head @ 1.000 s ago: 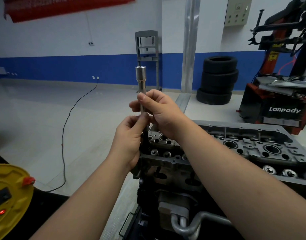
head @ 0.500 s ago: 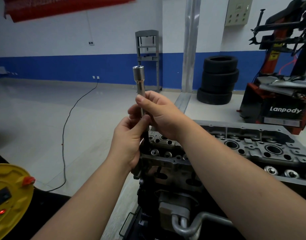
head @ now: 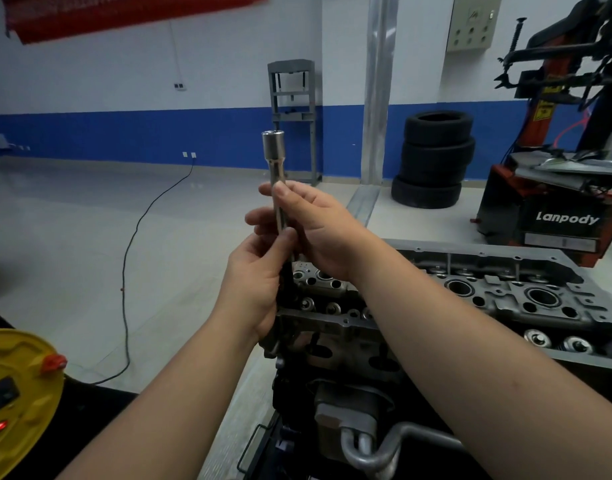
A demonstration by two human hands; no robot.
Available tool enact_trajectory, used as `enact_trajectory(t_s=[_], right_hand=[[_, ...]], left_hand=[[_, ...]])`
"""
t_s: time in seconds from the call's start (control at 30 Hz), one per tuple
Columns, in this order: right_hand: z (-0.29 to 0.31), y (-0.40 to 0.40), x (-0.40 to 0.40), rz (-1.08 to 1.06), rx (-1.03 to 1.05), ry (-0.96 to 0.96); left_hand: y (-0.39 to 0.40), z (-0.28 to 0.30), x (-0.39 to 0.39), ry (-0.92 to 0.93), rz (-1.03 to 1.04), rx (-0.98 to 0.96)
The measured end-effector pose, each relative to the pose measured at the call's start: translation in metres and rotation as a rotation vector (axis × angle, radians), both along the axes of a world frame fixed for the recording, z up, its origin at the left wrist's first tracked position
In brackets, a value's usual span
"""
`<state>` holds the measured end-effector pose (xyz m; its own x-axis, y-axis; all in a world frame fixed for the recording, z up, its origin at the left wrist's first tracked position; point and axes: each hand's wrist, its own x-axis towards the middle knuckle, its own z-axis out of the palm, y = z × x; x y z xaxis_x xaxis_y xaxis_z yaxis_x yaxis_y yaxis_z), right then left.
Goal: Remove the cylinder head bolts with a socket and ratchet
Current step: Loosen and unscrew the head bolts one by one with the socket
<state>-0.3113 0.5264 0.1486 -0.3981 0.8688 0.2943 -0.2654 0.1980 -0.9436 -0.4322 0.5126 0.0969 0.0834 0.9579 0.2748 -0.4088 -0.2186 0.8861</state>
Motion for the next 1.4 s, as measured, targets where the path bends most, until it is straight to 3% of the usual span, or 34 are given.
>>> enact_trajectory(t_s=[0.13, 0.27, 0.63, 0.77, 0.93, 1.23, 1.4], right_hand=[[-0.0009, 0.0038, -0.0017, -0.062, 0.065, 0.022], [0.0006, 0.0046, -0.0005, -0.128, 0.055, -0.022], [-0.0017, 0.0052, -0.0024, -0.116, 0.059, 0.004], [-0.0005, 0.0043, -0.0014, -0.137, 0.093, 0.003], [0.0016, 0.0007, -0.0002, -0.072, 0.042, -0.011], [-0.0018, 0.006, -0.0033, -0.172, 0.116, -0.011], [-0.0017, 0.006, -0.0005, -0.148, 0.075, -0.033]], left_hand=[[0.0003, 0.0011, 0.0023, 0.016, 0.075, 0.014], [0.0027, 0.0002, -0.0012, 0.155, -0.009, -0.012], [0.0054, -0.0036, -0.0007, -0.025, 0.069, 0.001], [0.0063, -0.0034, -0.0004, 0.013, 0.1, 0.009], [0.005, -0.0011, -0.0032, 0.052, -0.025, -0.048], [0.0039, -0.0006, 0.0007, -0.009, 0.117, 0.021], [0.0032, -0.0015, -0.0022, 0.127, 0.004, 0.004]])
